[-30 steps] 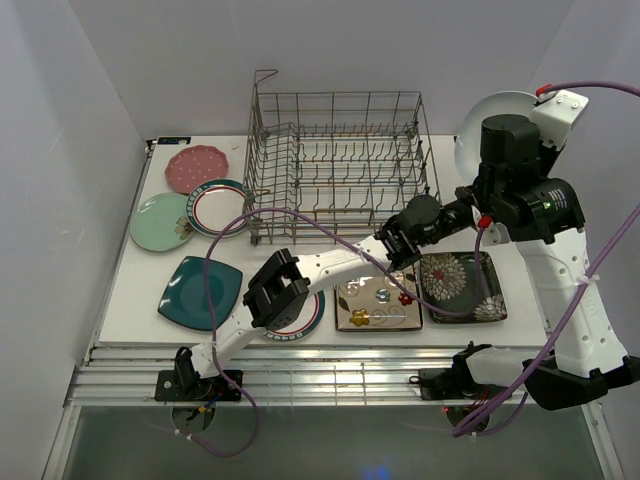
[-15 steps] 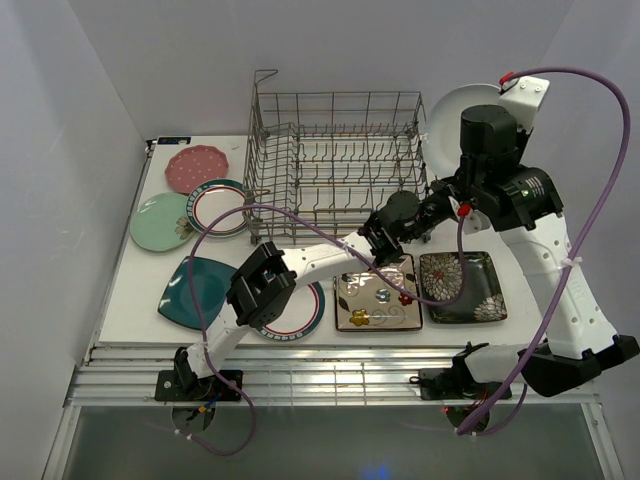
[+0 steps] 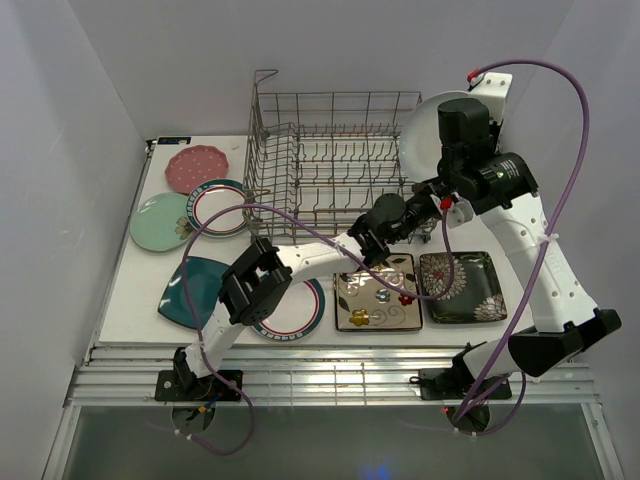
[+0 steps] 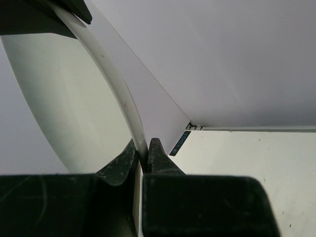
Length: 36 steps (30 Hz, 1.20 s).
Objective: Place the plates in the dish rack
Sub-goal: Pick up the plate from the corner of the board, then insert the plate into the dish rack.
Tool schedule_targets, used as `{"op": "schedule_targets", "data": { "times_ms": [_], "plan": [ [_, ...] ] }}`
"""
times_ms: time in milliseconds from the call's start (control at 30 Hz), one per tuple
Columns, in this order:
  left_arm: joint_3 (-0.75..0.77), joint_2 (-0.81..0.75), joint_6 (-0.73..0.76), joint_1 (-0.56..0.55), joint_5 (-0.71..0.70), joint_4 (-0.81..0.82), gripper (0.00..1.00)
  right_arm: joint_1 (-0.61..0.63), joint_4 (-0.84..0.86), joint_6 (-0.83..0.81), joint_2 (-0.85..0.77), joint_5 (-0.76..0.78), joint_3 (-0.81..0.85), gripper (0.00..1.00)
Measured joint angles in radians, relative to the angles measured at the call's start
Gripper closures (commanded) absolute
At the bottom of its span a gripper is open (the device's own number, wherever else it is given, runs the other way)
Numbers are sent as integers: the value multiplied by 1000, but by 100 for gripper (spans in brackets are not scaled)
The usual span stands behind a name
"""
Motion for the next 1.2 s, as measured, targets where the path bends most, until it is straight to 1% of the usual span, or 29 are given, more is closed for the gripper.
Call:
{"op": "schedule_targets", "data": {
  "times_ms": [300,533,1200],
  "plan": [
    [-19,-16,-51,13,6,-16,100,1,15,-6,27,-2,0,92],
    [-19,-13,-101,38,25,-33,100,1,58,-20,66,6,0,92],
    [20,39,-180,49,58,-17,100,-20,94,-71,100,21,-18,92]
  ]
}}
